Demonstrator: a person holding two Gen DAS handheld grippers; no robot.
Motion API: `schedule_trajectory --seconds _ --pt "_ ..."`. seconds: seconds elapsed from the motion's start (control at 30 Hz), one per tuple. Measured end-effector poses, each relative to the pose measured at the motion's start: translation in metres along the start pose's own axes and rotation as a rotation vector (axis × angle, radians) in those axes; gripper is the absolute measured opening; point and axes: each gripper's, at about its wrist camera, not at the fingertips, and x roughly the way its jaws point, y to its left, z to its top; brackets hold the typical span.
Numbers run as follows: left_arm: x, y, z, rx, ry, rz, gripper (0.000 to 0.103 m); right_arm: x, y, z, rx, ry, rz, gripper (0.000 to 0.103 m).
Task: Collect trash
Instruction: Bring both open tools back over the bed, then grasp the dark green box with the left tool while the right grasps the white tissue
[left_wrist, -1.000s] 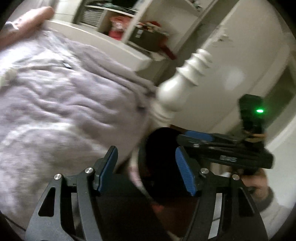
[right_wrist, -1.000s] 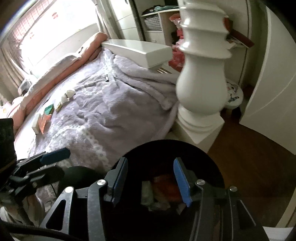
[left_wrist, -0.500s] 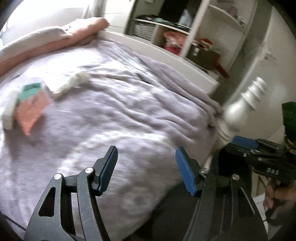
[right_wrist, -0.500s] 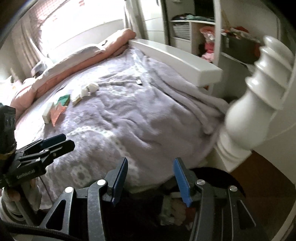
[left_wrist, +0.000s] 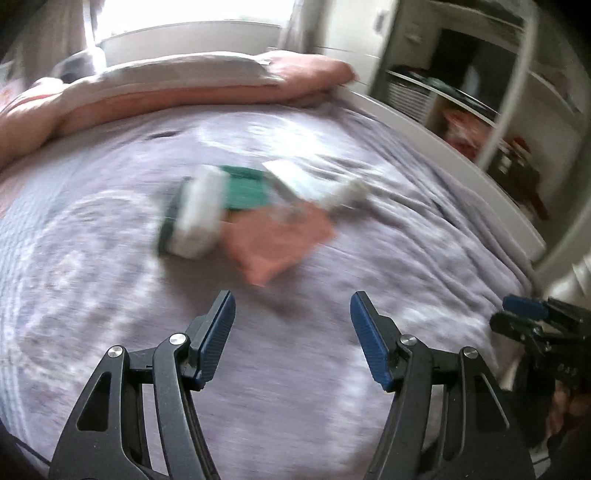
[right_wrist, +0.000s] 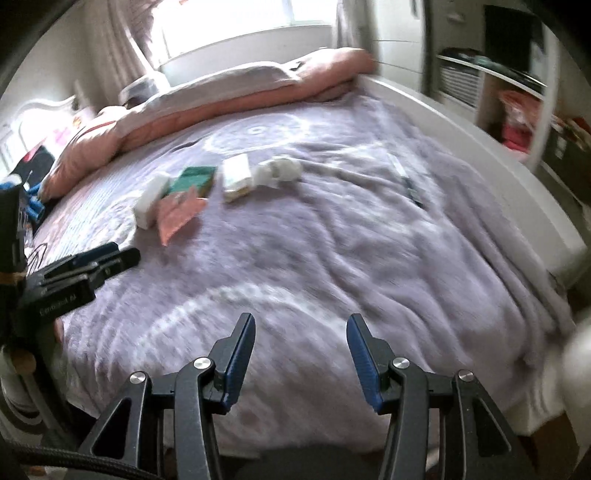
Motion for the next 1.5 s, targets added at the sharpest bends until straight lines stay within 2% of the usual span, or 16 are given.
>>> schedule_trajectory --seconds 0.2,0.33,0.4,0.67,0.73,0.8,0.93,0.97,1.03,1.07,1.1,1.17,1.2,1.23,1.3,1.5 --pt "0.009 0.062 0.023 -0.058 -0.009 0.101 0.064 0.047 0.025 0.046 -0.034 0.017 0.051 0.049" --pt "0.022 0.092 0.039 -0.097 0.001 0.120 0.064 0.086 0.021 0.083 0.039 0.027 0.080 0.049" --pt "0.033 0.102 0.048 -0.118 0.007 0.111 0.064 0.105 0.014 0.100 0.095 0.038 0.094 0.049" --pt "0.091 0.130 0.077 -0.215 0.083 -0.016 0.064 0.175 -0.007 0.152 0.232 0.064 0.093 0.050" --pt "0.101 0.131 0.080 -0.219 0.090 -0.006 0.064 0.190 -0.010 0.161 0.261 0.069 0.101 0.050" --pt "0.109 0.137 0.084 -0.238 0.089 0.010 0.064 0.203 -0.009 0.167 0.261 0.077 0.096 0.050" --pt "0.121 0.147 0.083 -0.271 0.107 -0.039 0.063 0.223 -0.003 0.175 0.225 0.080 0.062 0.050" --pt "0.121 0.149 0.081 -0.272 0.105 -0.044 0.061 0.224 -0.003 0.175 0.213 0.072 0.053 0.049" --pt "0.121 0.154 0.077 -0.274 0.119 -0.076 0.039 0.224 -0.001 0.175 0.188 0.052 0.037 0.040" --pt "0.120 0.157 0.074 -0.282 0.119 -0.121 0.035 0.221 -0.001 0.174 0.177 0.043 0.040 0.038" --pt "0.117 0.159 0.072 -0.285 0.116 -0.133 0.028 0.218 0.000 0.173 0.169 0.033 0.044 0.034" --pt "0.109 0.155 0.072 -0.272 0.116 -0.124 0.027 0.206 0.001 0.170 0.144 0.008 0.042 0.031" --pt "0.105 0.153 0.071 -0.268 0.113 -0.118 0.023 0.197 0.002 0.169 0.129 -0.010 0.039 0.031" --pt "0.098 0.149 0.071 -0.259 0.103 -0.108 0.013 0.188 0.003 0.168 0.115 -0.028 0.037 0.031" --pt "0.084 0.142 0.071 -0.224 0.079 -0.065 0.011 0.170 0.008 0.165 0.084 -0.054 0.038 0.031" --pt "0.046 0.119 0.067 -0.150 0.040 -0.049 0.009 0.115 0.018 0.144 0.018 -0.085 0.063 0.030"
